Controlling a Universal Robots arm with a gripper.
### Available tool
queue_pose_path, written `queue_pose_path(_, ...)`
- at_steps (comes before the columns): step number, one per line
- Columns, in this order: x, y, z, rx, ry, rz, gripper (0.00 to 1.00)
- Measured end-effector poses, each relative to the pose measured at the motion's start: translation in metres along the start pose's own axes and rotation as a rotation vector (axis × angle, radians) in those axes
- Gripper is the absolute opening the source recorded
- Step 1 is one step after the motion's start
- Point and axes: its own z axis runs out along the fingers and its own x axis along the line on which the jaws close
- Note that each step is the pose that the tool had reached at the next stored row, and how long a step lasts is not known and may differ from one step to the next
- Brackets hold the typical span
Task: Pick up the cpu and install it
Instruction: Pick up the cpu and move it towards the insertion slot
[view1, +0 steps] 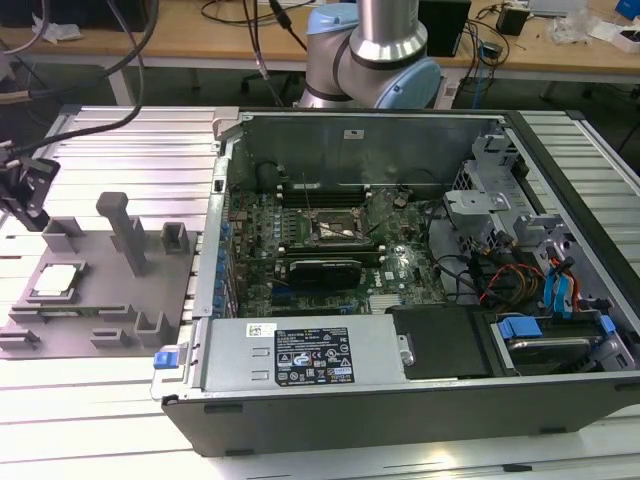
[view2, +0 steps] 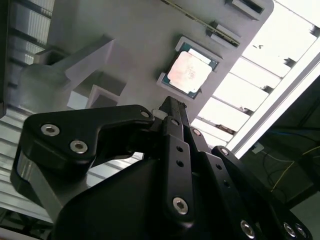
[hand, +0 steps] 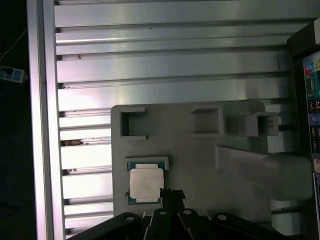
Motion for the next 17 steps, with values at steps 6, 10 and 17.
queue_pose_path(6,0.0009,-0.0011,0.0142,0.0015,0.011,0.0,0.11)
queue_pose_path(10,0.0021,-0.0016,0.0233,0.0021,0.0191,0.001,0.11)
queue_pose_path(17,0.0069,-0.0046,0.0384,0.0026,0.0215,0.009,0.11)
